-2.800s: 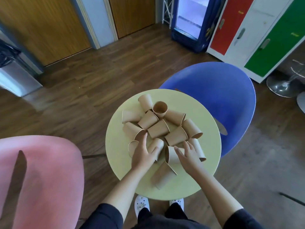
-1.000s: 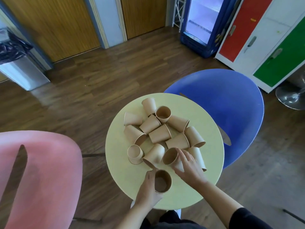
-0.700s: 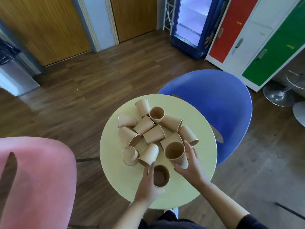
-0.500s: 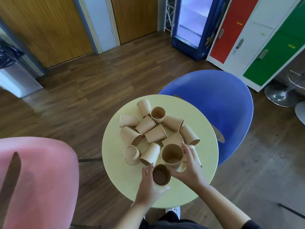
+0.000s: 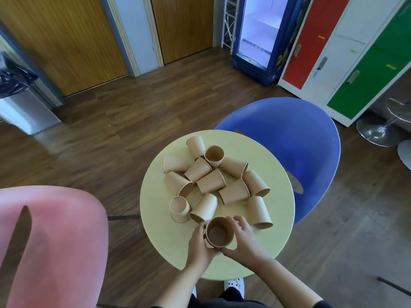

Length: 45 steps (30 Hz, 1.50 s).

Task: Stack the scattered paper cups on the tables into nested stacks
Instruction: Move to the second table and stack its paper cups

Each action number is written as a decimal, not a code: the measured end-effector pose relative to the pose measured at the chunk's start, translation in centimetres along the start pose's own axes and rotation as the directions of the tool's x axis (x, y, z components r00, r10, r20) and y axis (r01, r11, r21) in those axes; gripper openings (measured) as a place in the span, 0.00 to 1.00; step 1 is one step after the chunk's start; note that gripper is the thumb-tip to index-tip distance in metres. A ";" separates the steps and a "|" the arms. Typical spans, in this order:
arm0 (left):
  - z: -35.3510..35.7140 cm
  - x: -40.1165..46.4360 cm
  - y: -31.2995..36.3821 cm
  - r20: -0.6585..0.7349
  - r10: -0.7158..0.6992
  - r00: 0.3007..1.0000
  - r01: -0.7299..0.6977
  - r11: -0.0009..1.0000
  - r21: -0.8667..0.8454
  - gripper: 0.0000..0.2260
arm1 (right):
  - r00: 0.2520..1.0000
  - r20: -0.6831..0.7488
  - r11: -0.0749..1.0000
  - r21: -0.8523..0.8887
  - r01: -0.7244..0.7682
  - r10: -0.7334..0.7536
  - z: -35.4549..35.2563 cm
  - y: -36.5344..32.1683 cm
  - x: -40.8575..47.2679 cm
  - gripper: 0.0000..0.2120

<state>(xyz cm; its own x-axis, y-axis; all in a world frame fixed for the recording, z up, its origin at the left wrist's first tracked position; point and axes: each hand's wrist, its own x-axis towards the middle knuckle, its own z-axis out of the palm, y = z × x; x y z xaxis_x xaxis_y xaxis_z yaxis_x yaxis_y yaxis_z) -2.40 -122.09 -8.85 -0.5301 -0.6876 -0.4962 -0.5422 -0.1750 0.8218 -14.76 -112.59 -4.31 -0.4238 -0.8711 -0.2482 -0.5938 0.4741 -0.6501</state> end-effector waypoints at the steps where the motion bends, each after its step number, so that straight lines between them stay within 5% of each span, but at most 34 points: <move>1: 0.0 0.0 0.1 0.008 0.008 1.000 -0.009 1.000 0.027 0.33 | 1.000 0.013 0.999 -0.030 -0.024 0.024 0.3 0.2 -0.1 0.38; 12: -1.1 -0.1 1.8 0.131 0.124 0.984 -0.166 0.908 0.385 0.45 | 0.971 0.084 0.954 -0.226 -0.198 0.222 1.1 0.1 -0.1 0.39; 17: -2.0 0.5 2.4 0.169 0.143 0.975 -0.205 0.871 0.446 0.40 | 0.963 0.064 0.941 -0.240 -0.239 0.261 1.6 0.1 0.0 0.35; 23: -2.1 1.6 2.5 0.220 0.136 0.966 -0.228 0.849 0.477 0.39 | 0.927 -0.153 0.939 0.026 -0.342 0.342 1.8 0.0 0.3 0.25; 30: -1.1 2.3 3.0 0.214 0.103 0.971 -0.199 0.845 0.496 0.41 | 0.730 -0.359 0.813 0.230 -0.535 0.582 -0.9 2.2 0.8 0.28; 37: 1.2 3.0 4.6 0.150 0.050 0.987 -0.112 0.889 0.443 0.42 | 0.641 -0.187 0.667 0.207 -0.715 0.745 -2.9 5.8 2.2 0.31; 45: 4.8 3.2 5.4 0.010 0.056 0.998 -0.056 0.944 0.327 0.44 | 0.717 0.158 0.679 0.237 -0.695 0.679 -5.9 9.7 3.0 0.23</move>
<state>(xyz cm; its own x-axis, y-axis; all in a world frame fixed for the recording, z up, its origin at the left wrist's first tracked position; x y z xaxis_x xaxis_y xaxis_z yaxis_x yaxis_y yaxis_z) -10.14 -121.88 -7.29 -0.5658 -0.6895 -0.4522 -0.6948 0.1034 0.7117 -25.85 -109.85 -7.13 -0.5988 -0.3234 -0.7327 0.0534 0.8967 -0.4394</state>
